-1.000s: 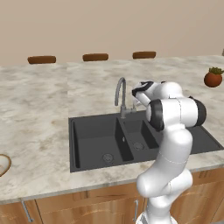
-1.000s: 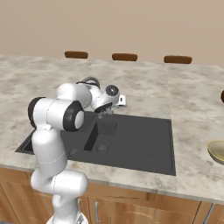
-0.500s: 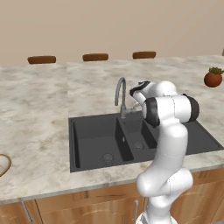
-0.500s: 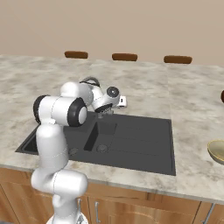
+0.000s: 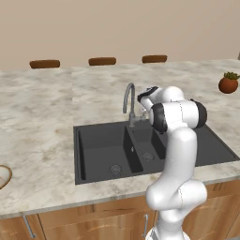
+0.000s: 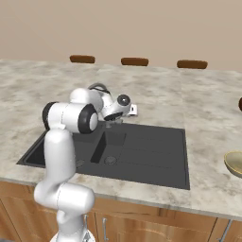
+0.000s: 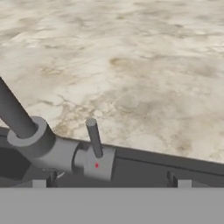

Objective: Rinse each bowl for a few seconds and place them down in the sink or on the counter.

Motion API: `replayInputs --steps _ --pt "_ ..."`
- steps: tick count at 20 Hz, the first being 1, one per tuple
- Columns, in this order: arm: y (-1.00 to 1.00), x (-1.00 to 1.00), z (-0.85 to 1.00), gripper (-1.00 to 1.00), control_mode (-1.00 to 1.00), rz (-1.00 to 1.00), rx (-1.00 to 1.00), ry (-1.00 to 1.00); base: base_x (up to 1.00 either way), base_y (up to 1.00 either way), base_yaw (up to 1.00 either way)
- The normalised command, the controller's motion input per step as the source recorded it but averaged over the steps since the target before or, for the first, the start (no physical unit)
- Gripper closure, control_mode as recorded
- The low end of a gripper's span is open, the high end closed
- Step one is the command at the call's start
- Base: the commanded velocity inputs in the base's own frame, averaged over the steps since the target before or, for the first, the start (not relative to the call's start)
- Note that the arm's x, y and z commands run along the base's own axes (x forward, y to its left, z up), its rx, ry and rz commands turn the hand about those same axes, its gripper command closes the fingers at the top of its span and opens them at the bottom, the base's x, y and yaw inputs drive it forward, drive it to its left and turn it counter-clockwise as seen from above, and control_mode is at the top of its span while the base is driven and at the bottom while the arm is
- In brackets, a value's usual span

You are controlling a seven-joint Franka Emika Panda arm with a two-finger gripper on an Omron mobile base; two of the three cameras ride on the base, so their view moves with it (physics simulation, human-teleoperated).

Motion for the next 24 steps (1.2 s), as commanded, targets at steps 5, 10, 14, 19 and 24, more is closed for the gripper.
replayInputs --steps 5,10,14,19,24 --pt "0.00 0.32 -0.13 -1.00 -1.00 0.00 0.02 0.00 0.00 0.00 0.00" --pt "0.00 0.33 -0.12 -1.00 -1.00 0.00 0.02 0.00 0.00 0.00 0.00" --pt "0.00 0.31 -0.16 -1.00 -1.00 0.00 0.02 0.00 0.00 0.00 0.00" --pt "0.00 0.27 -0.19 -1.00 -1.00 0.00 0.01 0.00 0.00 0.00 0.00" --pt "0.00 0.32 -0.18 -1.00 -1.00 0.00 0.01 0.00 0.00 0.00 0.00"
